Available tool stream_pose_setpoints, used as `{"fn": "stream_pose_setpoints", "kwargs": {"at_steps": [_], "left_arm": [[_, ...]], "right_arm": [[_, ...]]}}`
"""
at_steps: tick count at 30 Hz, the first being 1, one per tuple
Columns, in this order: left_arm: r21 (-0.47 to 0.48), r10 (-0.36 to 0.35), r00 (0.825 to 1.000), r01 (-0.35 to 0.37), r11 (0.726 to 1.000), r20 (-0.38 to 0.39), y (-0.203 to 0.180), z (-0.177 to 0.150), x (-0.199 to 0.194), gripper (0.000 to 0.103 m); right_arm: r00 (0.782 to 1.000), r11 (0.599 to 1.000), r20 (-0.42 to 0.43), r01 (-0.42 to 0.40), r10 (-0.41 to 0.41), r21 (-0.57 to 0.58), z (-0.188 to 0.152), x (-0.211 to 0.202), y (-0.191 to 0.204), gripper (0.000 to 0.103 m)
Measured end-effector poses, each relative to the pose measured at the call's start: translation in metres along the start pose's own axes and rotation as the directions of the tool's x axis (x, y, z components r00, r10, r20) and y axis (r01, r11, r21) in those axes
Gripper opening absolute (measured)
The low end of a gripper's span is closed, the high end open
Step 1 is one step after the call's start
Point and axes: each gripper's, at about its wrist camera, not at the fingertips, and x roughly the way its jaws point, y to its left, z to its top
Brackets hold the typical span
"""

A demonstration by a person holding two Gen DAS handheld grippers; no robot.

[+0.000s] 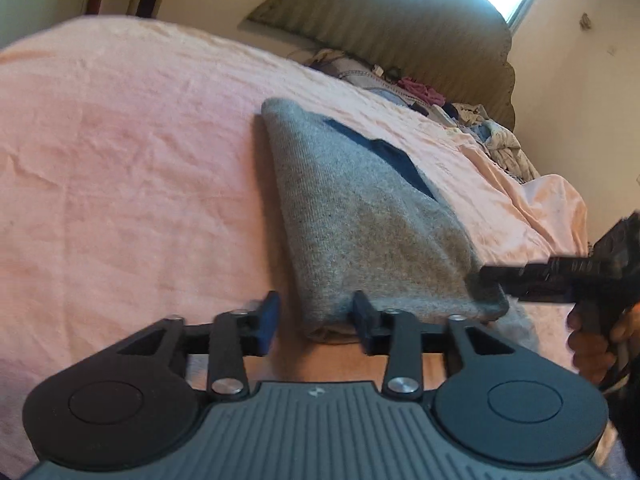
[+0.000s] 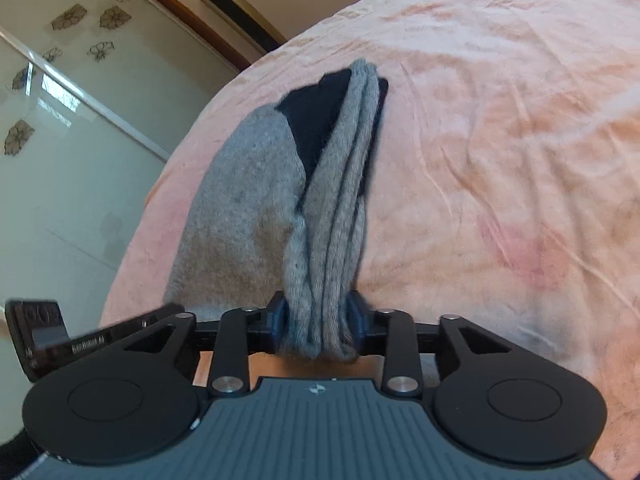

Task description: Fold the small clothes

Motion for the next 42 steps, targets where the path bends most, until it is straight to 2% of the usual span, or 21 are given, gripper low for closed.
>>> {"fn": "stream_pose_setpoints", "kwargs": {"at_steps": [1, 2, 3, 5, 8, 12, 13, 14, 17, 20, 21, 24, 26, 29, 31, 33, 35, 36, 37, 40, 42], "left_arm": [[0.026, 0.027, 0.998, -0.028, 0.999, 0.060, -0.001, -0.005, -0.005, 0.088], [0.040, 0.050, 0.991, -0.056, 0.998, 0.122, -0.001, -0.011, -0.009, 0.093], [0.046, 0.070, 0.986, -0.078, 0.996, 0.153, 0.001, -0.015, -0.009, 0.093], [0.025, 0.110, 0.988, -0.113, 0.993, 0.108, 0.005, -0.019, 0.003, 0.092], [0.024, 0.120, 0.984, -0.124, 0.992, 0.130, 0.005, -0.018, 0.003, 0.092], [0.005, 0.109, 0.985, -0.110, 0.994, 0.134, 0.008, -0.015, 0.004, 0.092], [0.002, 0.106, 0.985, -0.108, 0.994, 0.135, 0.009, -0.015, 0.004, 0.092], [0.001, 0.105, 0.985, -0.106, 0.994, 0.136, 0.010, -0.015, 0.005, 0.092], [-0.001, 0.099, 0.985, -0.100, 0.995, 0.138, 0.010, -0.017, 0.004, 0.094], [-0.009, 0.078, 0.987, -0.077, 0.997, 0.139, 0.012, -0.018, 0.005, 0.099], [-0.010, 0.074, 0.988, -0.073, 0.997, 0.138, 0.013, -0.017, 0.005, 0.099], [-0.010, 0.093, 0.985, -0.092, 0.996, 0.145, 0.010, -0.017, 0.001, 0.099], [0.030, 0.106, 0.979, -0.112, 0.993, 0.176, -0.002, -0.017, -0.009, 0.098], [0.178, -0.023, 0.971, -0.020, 0.984, 0.237, -0.040, -0.008, -0.021, 0.099], [0.291, -0.080, 0.972, 0.013, 0.957, 0.219, -0.067, 0.002, -0.010, 0.099], [0.371, -0.081, 0.985, 0.019, 0.929, 0.154, -0.084, 0.008, 0.017, 0.099], [0.353, -0.034, 0.999, 0.028, 0.935, 0.009, -0.083, 0.010, 0.055, 0.098], [0.332, -0.013, 0.999, 0.026, 0.943, -0.042, -0.077, 0.008, 0.070, 0.099], [0.359, -0.017, 1.000, 0.017, 0.933, -0.003, -0.077, 0.004, 0.070, 0.101], [0.336, -0.022, 1.000, 0.027, 0.942, -0.018, -0.076, 0.004, 0.064, 0.102], [0.271, -0.025, 1.000, 0.028, 0.962, -0.015, -0.071, 0.007, 0.052, 0.102]], "right_arm": [[0.999, 1.000, 0.039, -0.015, 0.015, 0.002, 0.010, -0.005, 0.004, 0.049], [0.997, 0.999, 0.065, -0.036, 0.035, 0.011, 0.026, -0.003, 0.009, 0.051], [0.996, 0.999, 0.078, -0.042, 0.040, 0.019, 0.040, 0.000, 0.013, 0.051], [0.997, 1.000, 0.070, -0.027, 0.026, 0.009, 0.067, 0.018, 0.021, 0.051], [0.999, 0.998, 0.008, 0.054, -0.054, 0.026, 0.096, 0.060, 0.025, 0.051], [0.991, 0.991, -0.088, 0.110, -0.103, 0.072, 0.108, 0.110, 0.012, 0.050], [0.990, 0.991, -0.085, 0.116, -0.110, 0.070, 0.107, 0.116, 0.011, 0.041], [0.990, 0.991, -0.070, 0.125, -0.121, 0.051, 0.106, 0.116, 0.014, 0.010], [0.996, 0.996, -0.005, 0.089, -0.089, 0.007, 0.108, 0.096, 0.018, 0.011], [0.983, 0.984, -0.049, 0.175, -0.175, -0.016, 0.099, 0.103, 0.000, 0.005], [0.986, 0.986, -0.017, 0.162, -0.163, -0.049, 0.093, 0.102, -0.001, 0.004], [0.987, 0.987, 0.033, 0.159, -0.158, -0.015, 0.091, 0.086, 0.007, 0.013], [0.976, 0.983, 0.122, 0.183, -0.179, -0.017, 0.090, 0.065, 0.020, 0.036], [0.986, 0.993, 0.142, 0.101, -0.091, -0.061, 0.087, 0.055, 0.041, 0.039], [0.993, 0.992, 0.096, 0.080, -0.071, -0.101, 0.085, 0.066, 0.056, 0.039], [0.995, 0.985, 0.044, 0.094, -0.089, -0.145, 0.082, 0.085, 0.066, 0.041], [0.983, 0.968, -0.042, 0.167, -0.178, -0.185, 0.075, 0.108, 0.062, 0.043], [0.982, 0.961, -0.039, 0.171, -0.183, -0.215, 0.071, 0.113, 0.055, 0.041], [0.989, 0.968, -0.019, 0.137, -0.144, -0.210, 0.070, 0.111, 0.046, 0.040], [0.990, 0.987, -0.022, 0.135, -0.137, -0.082, 0.076, 0.103, 0.023, 0.008], [0.984, 0.976, 0.001, 0.177, -0.178, -0.127, 0.069, 0.088, 0.033, 0.009]]}}
